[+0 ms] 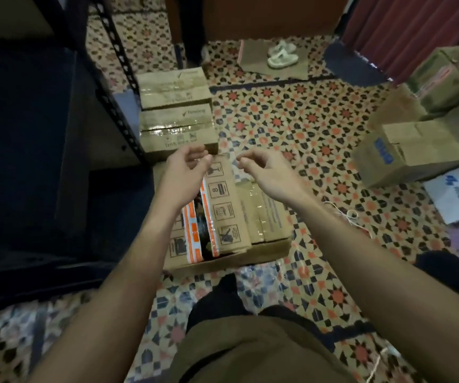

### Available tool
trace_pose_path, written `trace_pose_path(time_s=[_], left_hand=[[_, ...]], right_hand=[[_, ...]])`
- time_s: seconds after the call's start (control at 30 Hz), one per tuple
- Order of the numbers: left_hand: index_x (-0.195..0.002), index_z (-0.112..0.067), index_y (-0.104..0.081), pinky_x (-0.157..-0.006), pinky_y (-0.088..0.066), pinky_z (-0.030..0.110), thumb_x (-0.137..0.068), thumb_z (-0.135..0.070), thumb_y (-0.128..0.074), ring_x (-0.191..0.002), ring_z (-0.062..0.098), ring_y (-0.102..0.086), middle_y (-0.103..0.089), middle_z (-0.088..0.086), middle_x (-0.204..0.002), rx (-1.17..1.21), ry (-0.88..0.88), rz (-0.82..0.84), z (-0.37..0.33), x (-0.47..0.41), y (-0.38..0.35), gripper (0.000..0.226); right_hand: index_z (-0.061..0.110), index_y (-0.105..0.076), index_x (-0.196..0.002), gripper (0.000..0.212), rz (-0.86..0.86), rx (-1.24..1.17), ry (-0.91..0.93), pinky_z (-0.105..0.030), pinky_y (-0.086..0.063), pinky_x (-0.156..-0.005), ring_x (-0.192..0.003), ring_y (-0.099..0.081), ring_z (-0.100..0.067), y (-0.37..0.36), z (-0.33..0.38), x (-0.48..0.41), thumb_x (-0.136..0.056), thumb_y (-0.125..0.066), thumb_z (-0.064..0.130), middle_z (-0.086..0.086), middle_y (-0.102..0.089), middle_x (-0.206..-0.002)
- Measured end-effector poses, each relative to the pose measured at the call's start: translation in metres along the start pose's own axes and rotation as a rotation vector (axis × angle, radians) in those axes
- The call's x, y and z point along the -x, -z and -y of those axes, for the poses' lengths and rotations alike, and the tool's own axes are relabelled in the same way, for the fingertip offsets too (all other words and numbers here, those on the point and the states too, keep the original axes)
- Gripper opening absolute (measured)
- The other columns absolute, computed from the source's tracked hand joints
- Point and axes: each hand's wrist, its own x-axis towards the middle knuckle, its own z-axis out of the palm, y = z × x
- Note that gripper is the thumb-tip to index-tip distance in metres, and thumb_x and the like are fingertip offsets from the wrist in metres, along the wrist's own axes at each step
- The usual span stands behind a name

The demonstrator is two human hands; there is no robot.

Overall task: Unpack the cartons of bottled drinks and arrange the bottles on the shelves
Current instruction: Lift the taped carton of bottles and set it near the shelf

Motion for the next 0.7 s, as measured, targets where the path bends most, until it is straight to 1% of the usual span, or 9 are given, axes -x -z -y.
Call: trace_pose_path(time_s=[0.1,0.17,0.23,0.27,0.37,0.43,0.5,0.6,0.7], left_hand=[[-0.127,-0.024,-0.061,-0.095,-0.052,0.031,-0.094,-0.03,-0.063,-0.108,0.002,-0.061,-0.066,-0.013,-0.116,0.03,0.089,-0.079,0.003,-0.007,0.004,0.034],[-0.126,-0.024,-0.061,-0.095,-0.051,0.03,-0.094,-0.029,-0.063,-0.106,0.0,-0.061,-0.066,-0.013,-0.114,0.035,0.16,-0.144,0.007,-0.006,0.007,0.032],[-0.121,-0.027,-0.062,-0.095,-0.051,0.029,-0.095,-0.028,-0.063,-0.104,-0.002,-0.06,-0.065,-0.015,-0.111,0.05,0.231,-0.227,0.014,-0.003,0.008,0.026],[-0.118,-0.028,-0.061,-0.095,-0.051,0.029,-0.095,-0.028,-0.063,-0.104,-0.003,-0.059,-0.064,-0.015,-0.11,0.056,0.25,-0.261,0.017,0.0,0.007,0.023],[-0.121,-0.026,-0.061,-0.096,-0.05,0.03,-0.095,-0.028,-0.063,-0.108,0.002,-0.059,-0.064,-0.01,-0.116,0.051,0.323,-0.398,0.026,0.01,-0.002,0.025],[-0.125,-0.021,-0.061,-0.099,-0.05,0.031,-0.095,-0.026,-0.063,-0.109,0.004,-0.06,-0.064,-0.007,-0.119,0.059,0.381,-0.486,0.028,0.014,-0.015,0.03],[-0.12,-0.02,-0.062,-0.1,-0.05,0.031,-0.095,-0.025,-0.064,-0.108,0.006,-0.061,-0.065,-0.005,-0.117,0.095,0.429,-0.579,0.031,0.017,-0.032,0.026],[-0.11,-0.027,-0.061,-0.097,-0.051,0.03,-0.094,-0.025,-0.065,-0.103,0.004,-0.062,-0.066,-0.01,-0.109,0.158,0.491,-0.702,0.036,0.027,-0.067,0.017],[-0.113,-0.023,-0.061,-0.092,-0.048,0.019,-0.095,-0.022,-0.064,-0.098,0.0,-0.059,-0.065,-0.008,-0.108,0.181,0.551,-0.782,0.046,0.041,-0.102,0.018]], right_hand=[[0.025,-0.069,-0.12,0.023,0.109,0.077,0.049,-0.017,-0.046,-0.085,-0.104,-0.061,0.003,0.001,0.007,-0.035,-0.104,-0.054,0.032,0.012,-0.069,-0.111],[0.022,-0.07,-0.118,0.022,0.182,0.119,0.094,-0.006,-0.039,-0.072,-0.092,-0.057,0.016,0.0,0.009,-0.056,-0.104,-0.054,0.029,0.016,-0.066,-0.103],[0.022,-0.069,-0.115,0.019,0.268,0.15,0.153,0.0,-0.037,-0.067,-0.08,-0.054,0.025,-0.004,0.008,-0.079,-0.105,-0.054,0.026,0.02,-0.062,-0.094],[0.021,-0.07,-0.115,0.02,0.3,0.158,0.187,-0.002,-0.039,-0.07,-0.083,-0.055,0.022,-0.006,0.007,-0.089,-0.104,-0.054,0.026,0.019,-0.064,-0.095],[0.022,-0.073,-0.114,0.022,0.418,0.172,0.248,-0.03,-0.052,-0.091,-0.098,-0.065,0.0,-0.018,-0.001,-0.123,-0.102,-0.056,0.029,0.012,-0.072,-0.103],[0.024,-0.073,-0.109,0.019,0.496,0.194,0.282,-0.04,-0.054,-0.093,-0.095,-0.068,-0.01,-0.022,-0.009,-0.142,-0.101,-0.057,0.03,0.01,-0.073,-0.1],[0.025,-0.072,-0.109,0.02,0.586,0.233,0.326,-0.042,-0.054,-0.093,-0.097,-0.067,-0.012,-0.023,-0.018,-0.156,-0.1,-0.057,0.031,0.008,-0.073,-0.102],[0.026,-0.07,-0.118,0.024,0.709,0.34,0.374,-0.035,-0.051,-0.096,-0.106,-0.064,-0.011,-0.022,-0.034,-0.175,-0.101,-0.055,0.035,0.009,-0.07,-0.113],[0.023,-0.07,-0.12,0.027,0.789,0.45,0.406,-0.031,-0.048,-0.092,-0.108,-0.062,-0.013,-0.021,-0.055,-0.189,-0.102,-0.055,0.035,0.006,-0.069,-0.116]])
